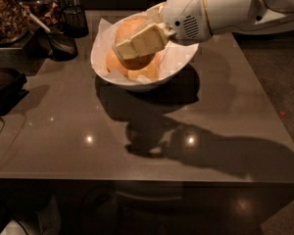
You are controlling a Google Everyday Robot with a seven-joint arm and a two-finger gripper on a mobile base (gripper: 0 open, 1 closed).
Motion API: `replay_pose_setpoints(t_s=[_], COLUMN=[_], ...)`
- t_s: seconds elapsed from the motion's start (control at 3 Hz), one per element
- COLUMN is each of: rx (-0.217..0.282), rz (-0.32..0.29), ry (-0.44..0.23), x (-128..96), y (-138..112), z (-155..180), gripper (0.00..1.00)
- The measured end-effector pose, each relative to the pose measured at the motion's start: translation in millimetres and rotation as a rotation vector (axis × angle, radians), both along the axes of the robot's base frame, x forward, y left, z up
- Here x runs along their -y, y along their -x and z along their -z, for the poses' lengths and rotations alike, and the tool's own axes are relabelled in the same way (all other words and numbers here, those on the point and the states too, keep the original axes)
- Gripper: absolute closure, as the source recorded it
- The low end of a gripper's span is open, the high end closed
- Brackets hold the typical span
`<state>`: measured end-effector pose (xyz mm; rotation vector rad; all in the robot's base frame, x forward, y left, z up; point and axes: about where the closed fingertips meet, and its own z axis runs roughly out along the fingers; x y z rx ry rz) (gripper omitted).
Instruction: Pick orange from white bowl
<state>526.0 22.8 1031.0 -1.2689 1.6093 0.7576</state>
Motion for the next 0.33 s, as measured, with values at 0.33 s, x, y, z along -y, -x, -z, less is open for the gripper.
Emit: replay_pose_setpoints(t_s=[0.33], rx=[0.028], rz=[0.01], ry=[0.006], x=[3.4], y=[15.2], z=[-5.2], gripper=[1.0])
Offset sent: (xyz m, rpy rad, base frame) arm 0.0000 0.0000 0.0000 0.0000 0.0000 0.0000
